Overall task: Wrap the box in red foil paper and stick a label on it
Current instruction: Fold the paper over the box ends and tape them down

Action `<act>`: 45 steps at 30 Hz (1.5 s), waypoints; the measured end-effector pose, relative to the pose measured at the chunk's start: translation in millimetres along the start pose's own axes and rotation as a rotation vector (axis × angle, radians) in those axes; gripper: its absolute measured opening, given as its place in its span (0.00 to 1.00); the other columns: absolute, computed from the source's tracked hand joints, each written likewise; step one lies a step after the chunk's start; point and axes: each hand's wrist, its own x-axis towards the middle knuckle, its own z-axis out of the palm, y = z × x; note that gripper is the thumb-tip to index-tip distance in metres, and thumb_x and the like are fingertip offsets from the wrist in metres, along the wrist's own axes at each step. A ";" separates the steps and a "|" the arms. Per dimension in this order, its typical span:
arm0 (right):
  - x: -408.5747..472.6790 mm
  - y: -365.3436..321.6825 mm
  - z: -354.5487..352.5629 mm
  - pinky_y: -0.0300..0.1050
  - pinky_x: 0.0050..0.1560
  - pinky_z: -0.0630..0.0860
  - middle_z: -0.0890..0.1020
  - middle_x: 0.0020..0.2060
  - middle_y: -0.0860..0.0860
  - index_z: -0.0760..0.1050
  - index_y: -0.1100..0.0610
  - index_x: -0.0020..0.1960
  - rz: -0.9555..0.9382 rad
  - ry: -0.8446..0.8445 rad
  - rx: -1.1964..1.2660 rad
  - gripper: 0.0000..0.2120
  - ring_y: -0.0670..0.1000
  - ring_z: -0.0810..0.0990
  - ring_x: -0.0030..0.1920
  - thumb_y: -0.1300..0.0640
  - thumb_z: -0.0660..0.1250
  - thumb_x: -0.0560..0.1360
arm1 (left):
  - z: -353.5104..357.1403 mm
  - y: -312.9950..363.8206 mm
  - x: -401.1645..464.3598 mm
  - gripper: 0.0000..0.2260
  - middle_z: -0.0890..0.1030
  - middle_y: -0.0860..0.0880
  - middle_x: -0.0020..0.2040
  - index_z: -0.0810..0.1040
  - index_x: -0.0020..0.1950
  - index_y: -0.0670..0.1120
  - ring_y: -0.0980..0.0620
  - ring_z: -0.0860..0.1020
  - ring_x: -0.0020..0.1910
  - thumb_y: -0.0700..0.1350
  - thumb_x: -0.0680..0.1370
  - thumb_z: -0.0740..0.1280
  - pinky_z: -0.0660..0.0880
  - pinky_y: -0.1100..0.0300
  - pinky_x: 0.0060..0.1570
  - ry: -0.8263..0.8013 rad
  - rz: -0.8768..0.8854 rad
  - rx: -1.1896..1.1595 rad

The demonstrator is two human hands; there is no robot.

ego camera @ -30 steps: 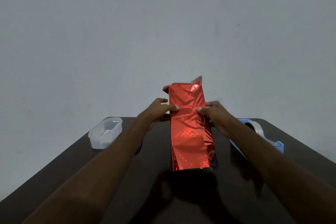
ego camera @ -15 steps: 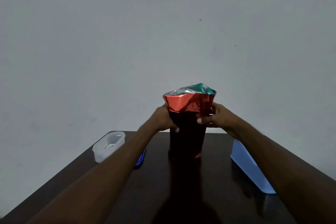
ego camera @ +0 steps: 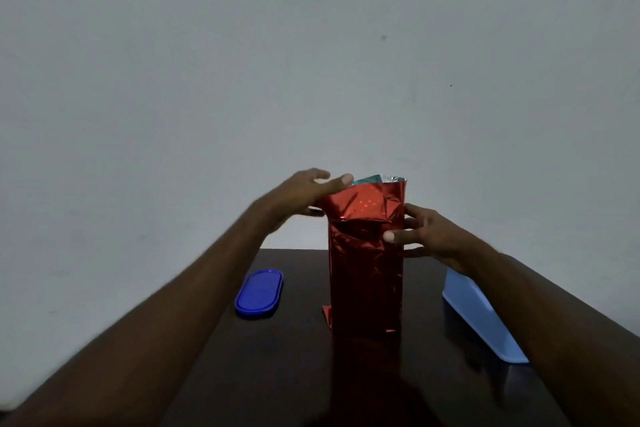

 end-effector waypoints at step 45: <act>0.3 7.9 1.7 0.57 0.60 0.79 0.84 0.56 0.51 0.73 0.47 0.68 -0.062 0.066 -0.042 0.32 0.52 0.84 0.55 0.53 0.80 0.67 | 39.1 101.6 36.9 0.22 0.85 0.51 0.37 0.85 0.41 0.44 0.54 0.82 0.37 0.63 0.72 0.71 0.77 0.61 0.40 -0.079 0.128 0.688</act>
